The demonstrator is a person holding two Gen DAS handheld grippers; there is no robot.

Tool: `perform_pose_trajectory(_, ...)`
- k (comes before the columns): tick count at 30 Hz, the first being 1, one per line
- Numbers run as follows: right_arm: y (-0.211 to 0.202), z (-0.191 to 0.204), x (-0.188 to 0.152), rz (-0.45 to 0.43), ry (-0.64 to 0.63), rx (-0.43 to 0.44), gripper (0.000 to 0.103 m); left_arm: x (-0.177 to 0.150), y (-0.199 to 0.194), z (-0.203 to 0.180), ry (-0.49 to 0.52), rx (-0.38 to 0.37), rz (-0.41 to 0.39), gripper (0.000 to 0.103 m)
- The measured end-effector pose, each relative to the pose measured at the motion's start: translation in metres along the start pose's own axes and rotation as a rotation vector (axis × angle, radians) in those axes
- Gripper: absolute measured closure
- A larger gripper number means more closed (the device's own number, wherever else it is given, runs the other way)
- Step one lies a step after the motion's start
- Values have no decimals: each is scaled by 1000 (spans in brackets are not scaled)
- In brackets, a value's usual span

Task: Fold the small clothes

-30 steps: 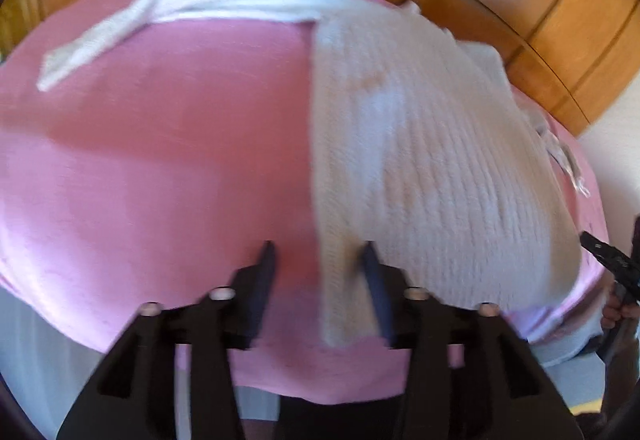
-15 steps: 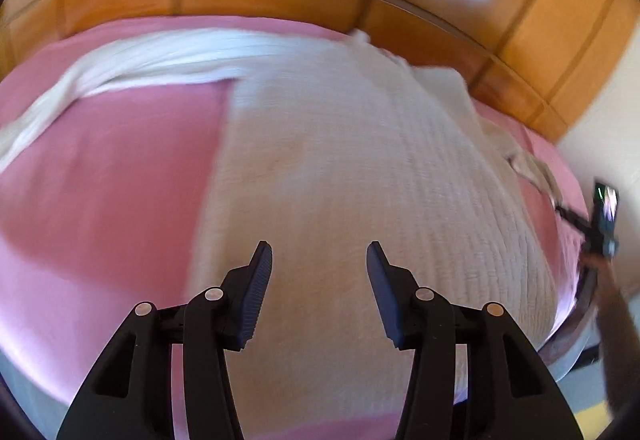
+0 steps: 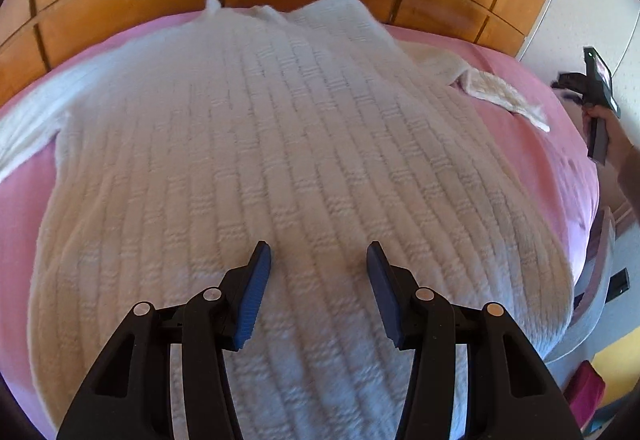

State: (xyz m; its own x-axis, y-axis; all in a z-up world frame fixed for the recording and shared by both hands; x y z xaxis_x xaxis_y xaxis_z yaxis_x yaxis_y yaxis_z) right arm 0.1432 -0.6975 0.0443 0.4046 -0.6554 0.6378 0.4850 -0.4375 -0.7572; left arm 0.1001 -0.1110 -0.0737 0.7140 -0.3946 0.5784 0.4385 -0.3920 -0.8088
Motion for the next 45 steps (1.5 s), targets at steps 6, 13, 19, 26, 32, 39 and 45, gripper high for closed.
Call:
perform_pose_trajectory(6, 1, -38, -51, 187, 248, 260, 44, 5, 6, 0, -33, -24, -3, 49)
perform_pose_trajectory(13, 34, -21, -86, 308, 405, 395, 51, 8, 7, -2, -56, -16, -6, 45)
perform_pose_trajectory(19, 25, 2, -56, 200, 220, 300, 97, 5, 5, 0, -78, -25, -16, 40)
perform_pose_trajectory(26, 52, -37, -29, 156, 160, 45, 98, 6, 13, 4, -95, -35, -4, 38)
perform_pose_trajectory(32, 27, -12, -29, 142, 129, 141, 97, 9, 4, 13, -115, -63, -21, 38)
perform_pose_trajectory(39, -50, 68, -26, 115, 10, 392, 97, 5, -14, 46, -204, -77, -72, 37)
perform_pose_trajectory(45, -108, 206, -72, 173, -174, 664, 97, -1, -30, 84, -314, -88, -113, 31)
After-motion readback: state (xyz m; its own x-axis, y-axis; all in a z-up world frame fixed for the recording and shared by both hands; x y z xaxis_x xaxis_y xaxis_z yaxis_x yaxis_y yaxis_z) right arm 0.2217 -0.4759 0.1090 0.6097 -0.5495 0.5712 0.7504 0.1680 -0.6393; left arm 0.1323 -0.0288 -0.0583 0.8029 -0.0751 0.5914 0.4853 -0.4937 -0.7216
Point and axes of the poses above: each gripper's, at about its wrist camera, not at the fingertips, and y roughly the way its jaws point, z to its left, x to its top, the point moved 2 cm from there along y, roughly the way its jaws point, and after that the axes turned 7 degrees about y, right-handed, at the moved point
